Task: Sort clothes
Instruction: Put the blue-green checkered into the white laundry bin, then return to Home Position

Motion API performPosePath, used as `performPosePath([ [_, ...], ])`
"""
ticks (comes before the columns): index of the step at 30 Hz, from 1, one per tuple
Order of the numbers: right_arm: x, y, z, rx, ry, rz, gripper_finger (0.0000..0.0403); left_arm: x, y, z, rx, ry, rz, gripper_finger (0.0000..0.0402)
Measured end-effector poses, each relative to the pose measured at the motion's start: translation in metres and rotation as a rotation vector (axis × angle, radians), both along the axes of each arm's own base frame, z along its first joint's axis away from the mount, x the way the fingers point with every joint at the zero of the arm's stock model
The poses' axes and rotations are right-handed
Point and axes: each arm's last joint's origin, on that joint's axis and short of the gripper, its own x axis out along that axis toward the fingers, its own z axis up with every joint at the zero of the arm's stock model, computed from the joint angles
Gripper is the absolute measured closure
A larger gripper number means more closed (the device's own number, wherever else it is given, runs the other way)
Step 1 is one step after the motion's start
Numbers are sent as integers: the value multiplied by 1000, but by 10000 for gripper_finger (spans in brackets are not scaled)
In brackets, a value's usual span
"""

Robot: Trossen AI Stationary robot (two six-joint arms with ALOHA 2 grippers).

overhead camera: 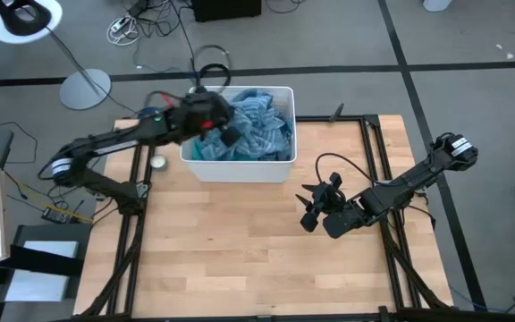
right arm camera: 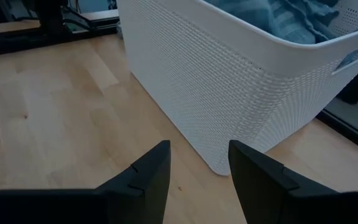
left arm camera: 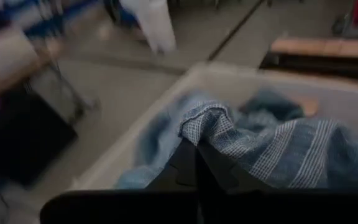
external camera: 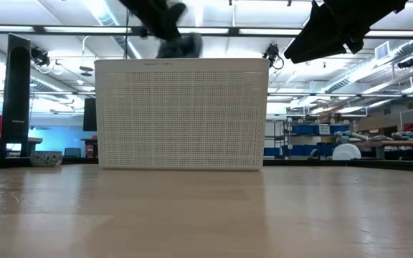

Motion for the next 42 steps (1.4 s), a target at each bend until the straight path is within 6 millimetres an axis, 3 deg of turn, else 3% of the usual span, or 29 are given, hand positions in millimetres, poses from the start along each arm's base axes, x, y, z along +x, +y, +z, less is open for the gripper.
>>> performPosePath([
  [4, 0, 0, 0, 0, -1, 1, 241, 24, 27, -41, -176, 47, 50, 401],
  [11, 0, 0, 0, -3, 1, 2, 241, 44, 70, -121, -563, 150, 159, 397],
  [14, 0, 0, 0, -3, 0, 2, 241, 51, 78, -143, -646, 180, 150, 388],
  [17, 0, 0, 0, -2, 0, 2, 241, 56, 80, -153, -685, 182, 113, 375],
  [22, 0, 0, 0, -3, 1, 2, 241, 55, 78, -149, -696, 168, 84, 342],
  [26, 0, 0, 0, -4, 3, 2, 241, 47, 71, -133, -710, 157, 46, 315],
  [34, 0, 0, 0, -2, 0, 2, 241, 13, 48, -74, -626, 90, -26, 292],
  [42, 1, 2, -1, -5, 78, 105, 241, -30, 6, -20, -543, 19, -121, 293],
])
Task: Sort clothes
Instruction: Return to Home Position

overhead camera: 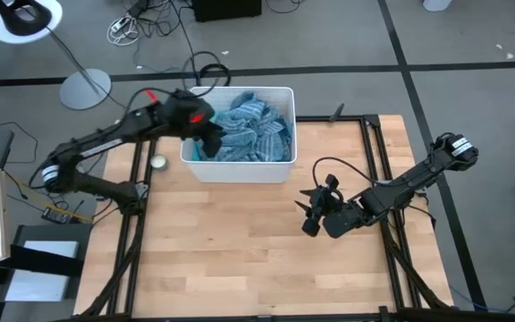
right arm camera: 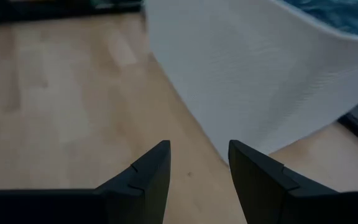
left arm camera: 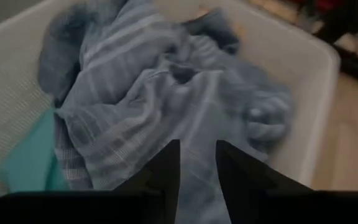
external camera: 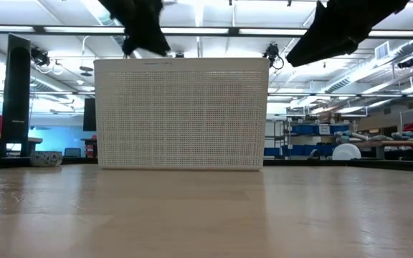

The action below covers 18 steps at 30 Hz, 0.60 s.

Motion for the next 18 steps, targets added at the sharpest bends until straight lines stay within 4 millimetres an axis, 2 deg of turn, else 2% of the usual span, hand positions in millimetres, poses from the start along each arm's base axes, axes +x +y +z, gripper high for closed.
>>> performPosePath([
  [6, 1, 2, -1, 45, 28, 69, 241, -30, -30, 30, 32, -116, -71, 293],
  [10, 1, 3, -1, 67, 37, 96, 241, -50, -50, 42, -5, -173, -133, 293],
  [14, 1, 5, -2, 79, 84, 178, 241, -71, -70, 47, 6, -151, -224, 293],
  [18, 1, 8, -3, 114, 114, 241, 241, -87, -90, 36, 61, -178, -360, 293],
])
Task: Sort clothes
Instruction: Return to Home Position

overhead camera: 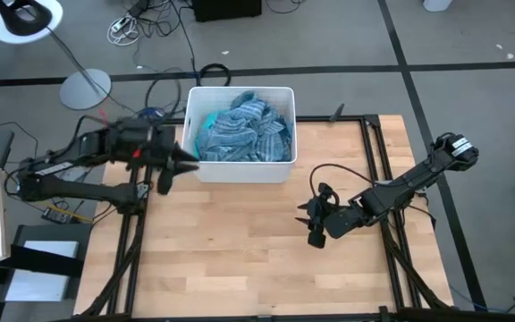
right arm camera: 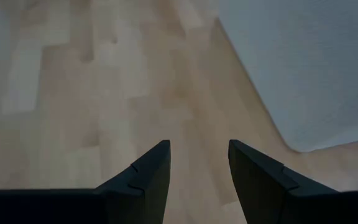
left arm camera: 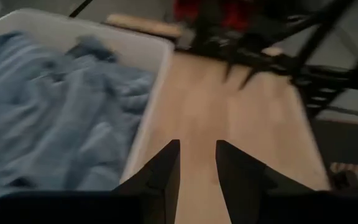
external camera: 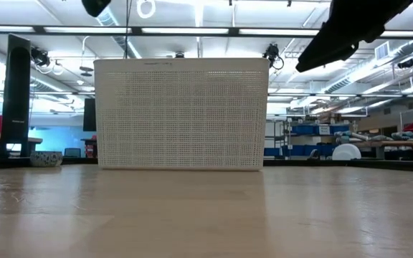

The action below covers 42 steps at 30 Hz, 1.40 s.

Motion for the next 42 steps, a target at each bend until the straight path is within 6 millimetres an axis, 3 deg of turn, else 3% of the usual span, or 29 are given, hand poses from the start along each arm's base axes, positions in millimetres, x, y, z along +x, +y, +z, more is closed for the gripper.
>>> performPosePath([
  [6, 0, 2, -1, 52, 28, 58, 241, -20, -21, -43, -24, -162, -120, 293],
  [15, 1, 1, 0, 55, 25, 61, 241, -14, -43, -155, -96, -365, -265, 293],
  [20, 1, 1, 0, 55, 24, 59, 241, -14, -43, -192, -45, -398, -239, 294],
  [28, 2, 1, 0, 58, 17, 58, 241, -20, -41, -221, 9, -410, -236, 294],
  [42, 3, -1, 1, 52, 5, 36, 241, -39, -32, -222, 27, -479, -193, 294],
])
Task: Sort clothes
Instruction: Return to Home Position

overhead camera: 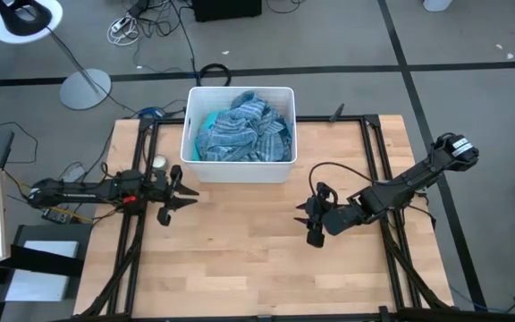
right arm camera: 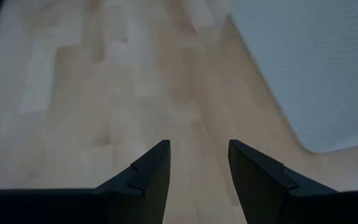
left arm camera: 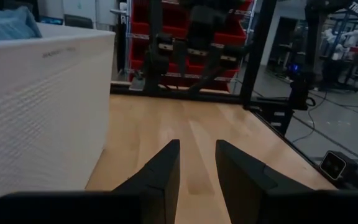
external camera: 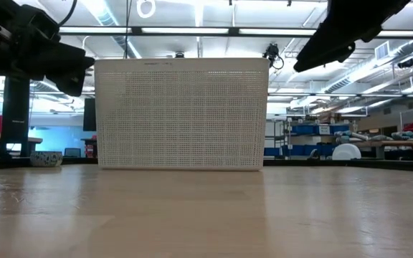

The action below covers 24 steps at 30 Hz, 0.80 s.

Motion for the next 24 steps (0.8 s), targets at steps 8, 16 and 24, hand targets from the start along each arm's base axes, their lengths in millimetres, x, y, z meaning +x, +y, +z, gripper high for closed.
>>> performPosePath([
  [8, 7, -20, 0, -26, 2, -87, 241, -12, 0, 1, 33, -44, -2, 294],
  [16, 4, -28, -16, -30, -11, -97, 241, -12, -1, 1, 34, -44, -26, 294],
  [24, -33, -50, -57, 58, -276, -76, 241, -12, -1, 1, 21, -43, -39, 294],
])
